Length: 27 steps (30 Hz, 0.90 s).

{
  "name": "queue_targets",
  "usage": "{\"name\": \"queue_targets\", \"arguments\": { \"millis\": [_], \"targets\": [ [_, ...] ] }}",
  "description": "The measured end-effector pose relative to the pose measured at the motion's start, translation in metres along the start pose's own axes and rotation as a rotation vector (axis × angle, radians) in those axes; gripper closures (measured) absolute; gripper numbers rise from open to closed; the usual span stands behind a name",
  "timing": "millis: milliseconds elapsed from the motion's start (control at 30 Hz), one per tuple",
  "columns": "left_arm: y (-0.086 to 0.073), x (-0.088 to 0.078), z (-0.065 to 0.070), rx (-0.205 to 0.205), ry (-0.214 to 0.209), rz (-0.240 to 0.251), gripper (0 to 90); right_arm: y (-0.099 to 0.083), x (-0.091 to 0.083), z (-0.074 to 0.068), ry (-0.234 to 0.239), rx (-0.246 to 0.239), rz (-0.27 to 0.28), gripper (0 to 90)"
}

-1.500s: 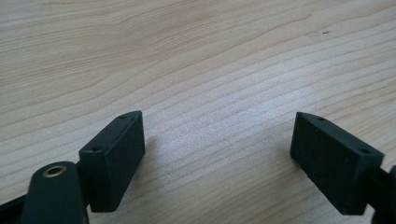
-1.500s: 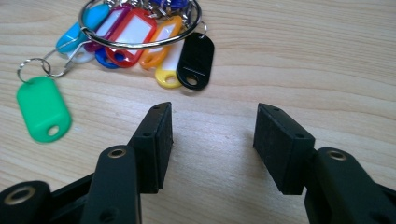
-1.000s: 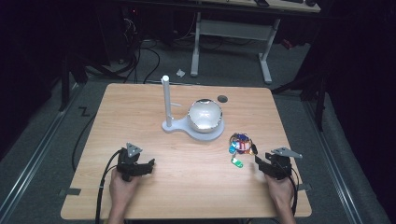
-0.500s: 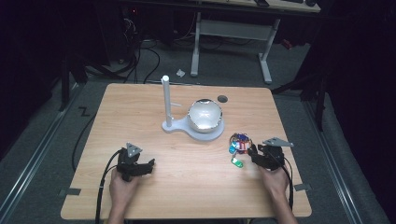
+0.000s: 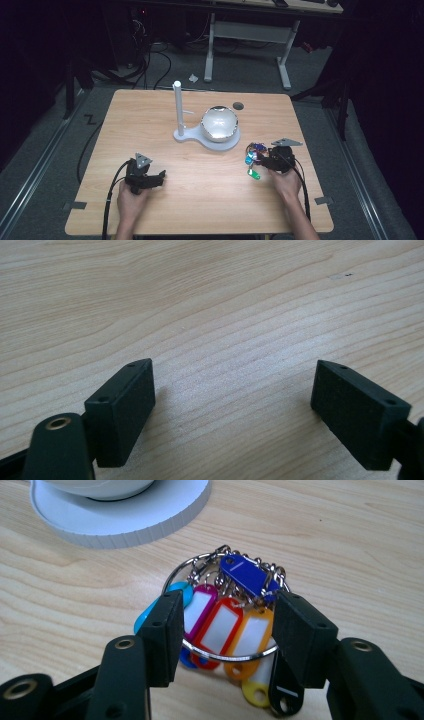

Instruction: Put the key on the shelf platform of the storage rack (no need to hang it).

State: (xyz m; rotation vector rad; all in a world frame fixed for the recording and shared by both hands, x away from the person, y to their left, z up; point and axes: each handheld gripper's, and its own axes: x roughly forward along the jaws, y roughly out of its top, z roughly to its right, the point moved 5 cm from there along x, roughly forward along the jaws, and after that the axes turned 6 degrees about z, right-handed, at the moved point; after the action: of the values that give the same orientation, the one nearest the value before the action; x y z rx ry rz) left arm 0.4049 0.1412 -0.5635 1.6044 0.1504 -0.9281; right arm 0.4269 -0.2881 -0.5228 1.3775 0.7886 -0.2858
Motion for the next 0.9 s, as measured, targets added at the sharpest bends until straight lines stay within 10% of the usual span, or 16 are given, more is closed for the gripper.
{"name": "queue_targets", "arguments": {
  "millis": [900],
  "targets": [
    [0.0,0.0,0.0,0.0,0.0,0.0,18.3,0.005,0.039,-0.001,-0.016,0.001,-0.09,45.2]
  ]
}}
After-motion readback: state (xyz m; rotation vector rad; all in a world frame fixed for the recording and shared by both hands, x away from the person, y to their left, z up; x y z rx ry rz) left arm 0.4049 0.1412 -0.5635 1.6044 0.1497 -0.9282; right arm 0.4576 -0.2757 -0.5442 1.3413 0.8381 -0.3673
